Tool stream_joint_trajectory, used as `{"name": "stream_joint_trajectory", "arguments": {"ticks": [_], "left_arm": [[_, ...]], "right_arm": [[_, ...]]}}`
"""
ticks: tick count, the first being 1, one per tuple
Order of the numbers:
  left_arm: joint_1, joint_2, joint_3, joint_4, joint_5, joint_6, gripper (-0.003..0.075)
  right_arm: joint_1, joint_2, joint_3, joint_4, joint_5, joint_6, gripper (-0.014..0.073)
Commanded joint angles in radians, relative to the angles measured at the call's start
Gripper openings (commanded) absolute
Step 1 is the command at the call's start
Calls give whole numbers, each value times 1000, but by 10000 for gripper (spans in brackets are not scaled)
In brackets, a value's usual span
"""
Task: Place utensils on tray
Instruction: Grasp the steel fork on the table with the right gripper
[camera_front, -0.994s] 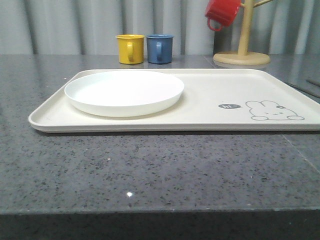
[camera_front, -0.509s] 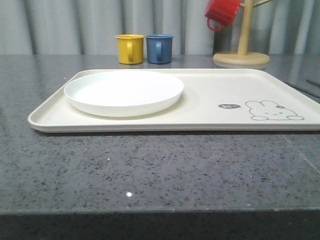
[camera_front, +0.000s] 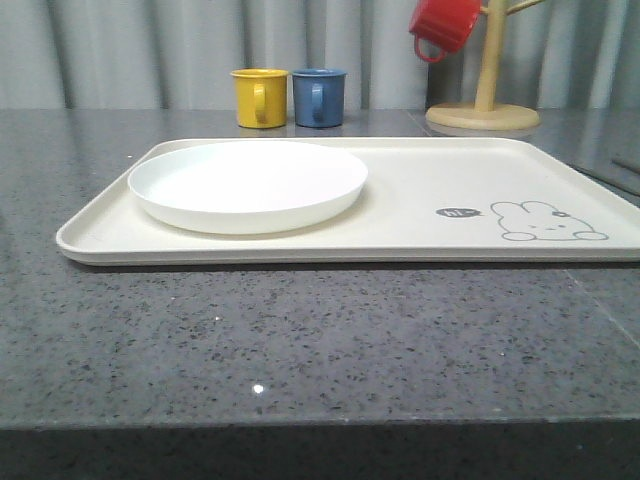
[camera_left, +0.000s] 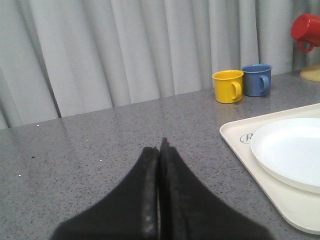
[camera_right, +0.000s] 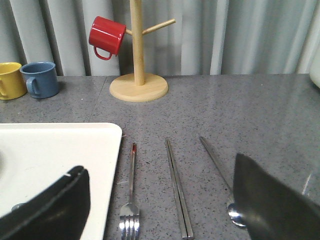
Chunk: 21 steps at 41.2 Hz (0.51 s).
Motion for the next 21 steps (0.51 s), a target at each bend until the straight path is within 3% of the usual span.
{"name": "stream_joint_trajectory", "arguments": {"ticks": [1,13,21], "left_arm": [[-8,10,-27,-5,-82,-9,-19],[-8,10,-27,-5,-82,-9,-19],[-8,10,-27,-5,-82,-9,-19]], "right_arm": [[-6,13,-37,-7,-83,-9,609],[-6,146,-115,-20,32,-9,584],[-5,392,-251,-33,144,-9,354]]}}
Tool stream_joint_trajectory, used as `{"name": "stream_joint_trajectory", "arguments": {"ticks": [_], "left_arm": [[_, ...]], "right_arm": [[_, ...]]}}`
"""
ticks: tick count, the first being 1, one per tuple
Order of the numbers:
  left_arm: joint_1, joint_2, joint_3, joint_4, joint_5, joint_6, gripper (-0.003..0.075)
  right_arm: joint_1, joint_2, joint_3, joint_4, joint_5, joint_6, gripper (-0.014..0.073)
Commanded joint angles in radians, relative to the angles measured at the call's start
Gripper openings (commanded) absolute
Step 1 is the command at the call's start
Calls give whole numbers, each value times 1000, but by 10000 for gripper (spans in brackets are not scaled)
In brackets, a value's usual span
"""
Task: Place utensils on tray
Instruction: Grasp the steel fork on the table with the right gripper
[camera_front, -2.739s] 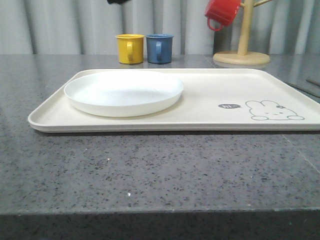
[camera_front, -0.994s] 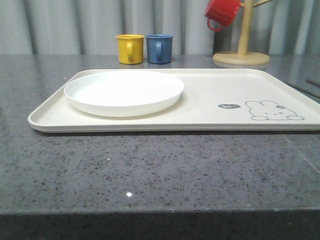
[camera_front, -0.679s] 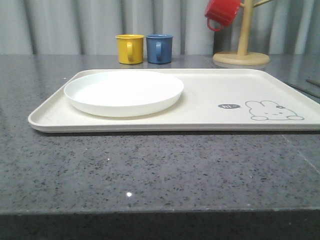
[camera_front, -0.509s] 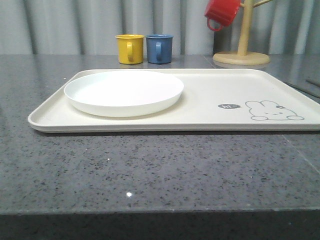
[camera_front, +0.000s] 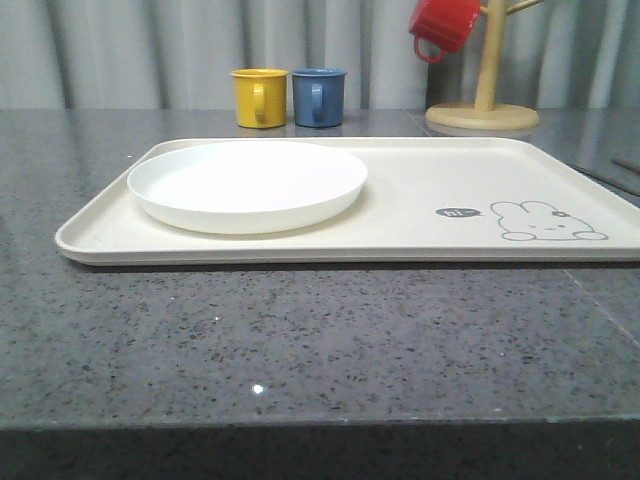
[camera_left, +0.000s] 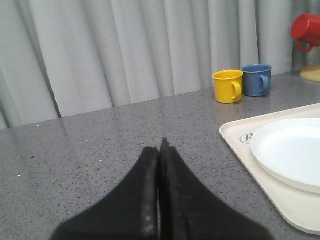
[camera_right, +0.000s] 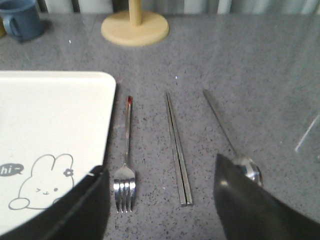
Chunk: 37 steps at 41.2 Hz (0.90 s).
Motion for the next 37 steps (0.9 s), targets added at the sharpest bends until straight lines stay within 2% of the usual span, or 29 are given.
{"name": "stream_joint_trajectory", "arguments": {"ticks": [1,10,18,27,37], "left_arm": [[-8,10,-27,-5,-82,-9,-19],[-8,10,-27,-5,-82,-9,-19],[-8,10,-27,-5,-82,-9,-19],[-8,10,-27,-5,-82,-9,-19],[-8,10,-27,-5,-82,-9,-19]], "right_arm": [[-5,108,-91,-13,-22,-9,343],[13,375,-275,-13,128,-11,325],[76,588,-433,-13,256,-26,325],[98,772,-554,-13,299,-27,325],[98,877,-596,-13,293,-27,325]]}}
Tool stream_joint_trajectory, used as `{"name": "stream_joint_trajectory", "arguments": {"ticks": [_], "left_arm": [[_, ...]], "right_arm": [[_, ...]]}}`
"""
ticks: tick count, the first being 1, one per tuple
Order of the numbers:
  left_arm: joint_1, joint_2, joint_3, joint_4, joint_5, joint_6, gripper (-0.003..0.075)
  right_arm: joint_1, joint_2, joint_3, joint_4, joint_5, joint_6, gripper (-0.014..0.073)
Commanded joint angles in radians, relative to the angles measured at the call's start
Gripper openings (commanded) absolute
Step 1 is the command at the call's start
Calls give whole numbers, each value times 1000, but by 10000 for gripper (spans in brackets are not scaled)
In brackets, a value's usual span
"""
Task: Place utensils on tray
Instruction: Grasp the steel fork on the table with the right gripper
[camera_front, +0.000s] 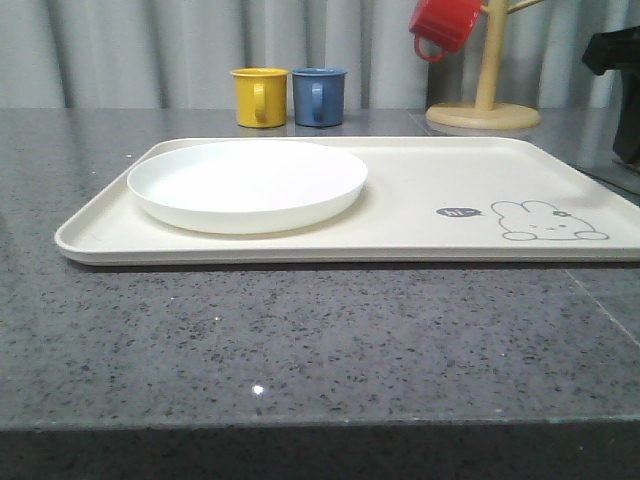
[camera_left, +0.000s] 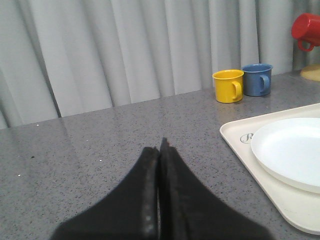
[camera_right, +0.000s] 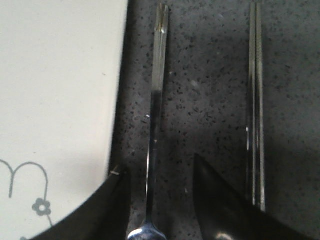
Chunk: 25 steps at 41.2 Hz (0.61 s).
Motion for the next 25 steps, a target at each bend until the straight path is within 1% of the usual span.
{"name": "stream_joint_trajectory", "arguments": {"ticks": [1,21,23,25], "left_arm": [[-8,10,-27,-5,-82,-9,-19],[-8,10,-25,-5,-84,-9,-19],[-8,10,-25,-5,-84,-9,-19],[-8,10,-25,-5,-84,-9,-19]], "right_arm": [[0,-9,-38,-5,-31,-14,325],[0,61,-38,-4,-30,-14,325],[0,61,-38,-4,-28,-14,319],[0,60,-38,-2,-25,-14,291]]}}
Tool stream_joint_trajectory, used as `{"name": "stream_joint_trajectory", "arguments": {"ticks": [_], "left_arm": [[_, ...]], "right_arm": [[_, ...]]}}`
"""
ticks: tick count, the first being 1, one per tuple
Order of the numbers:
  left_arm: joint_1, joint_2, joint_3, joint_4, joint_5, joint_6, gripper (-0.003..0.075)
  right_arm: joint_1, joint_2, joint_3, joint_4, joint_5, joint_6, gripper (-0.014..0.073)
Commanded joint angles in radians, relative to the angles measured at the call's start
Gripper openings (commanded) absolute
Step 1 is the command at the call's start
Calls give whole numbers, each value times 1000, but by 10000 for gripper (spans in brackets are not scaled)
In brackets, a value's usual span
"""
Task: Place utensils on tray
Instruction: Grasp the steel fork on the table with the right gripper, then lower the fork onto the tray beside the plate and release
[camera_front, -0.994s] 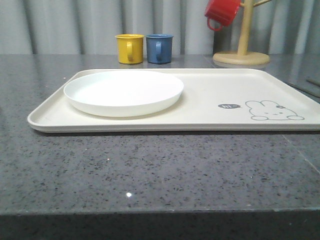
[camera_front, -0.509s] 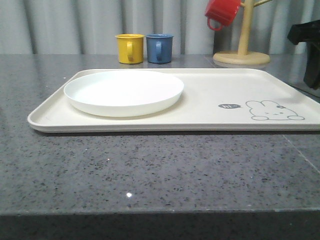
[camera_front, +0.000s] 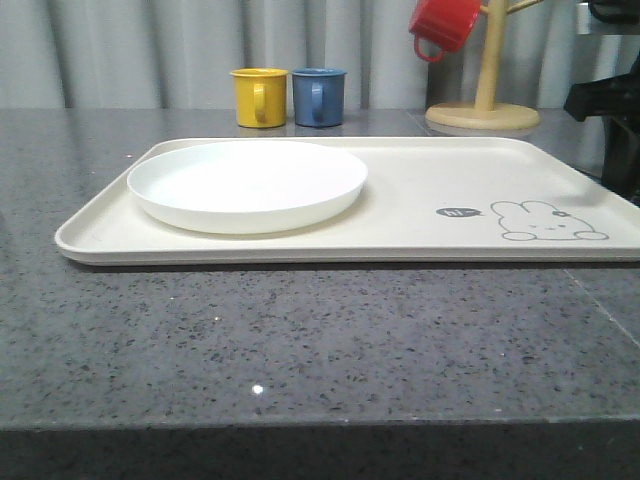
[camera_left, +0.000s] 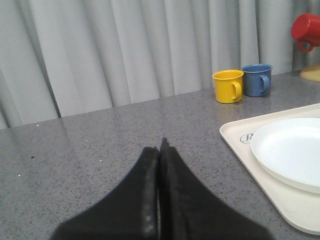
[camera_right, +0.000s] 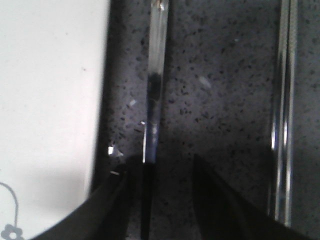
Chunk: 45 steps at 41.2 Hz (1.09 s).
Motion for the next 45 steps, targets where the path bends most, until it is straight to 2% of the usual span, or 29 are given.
{"name": "stream_joint_trajectory", "arguments": {"ticks": [1,10,13,20,27,37,45], "left_arm": [[-8,10,-25,-5,-84,-9,-19],[-8,10,-25,-5,-84,-9,-19],[-8,10,-25,-5,-84,-9,-19],[-8,10,-25,-5,-84,-9,-19],[-8,10,-25,-5,-84,-9,-19],[-8,10,-25,-5,-84,-9,-19],[-8,10,-25,-5,-84,-9,-19]], "right_arm": [[0,-30,-29,2,-24,-12,265],[0,-33,-38,9,4,-12,-36],[0,-33,-48,9,15,-12,-108],[0,-63,-95,6,63,-1,-102],[43,-125,-163,-41,97,133,-102],[238,-121,-243,-200,140,303,-102],[382,-45,-304,-220,153,395,-102]]}}
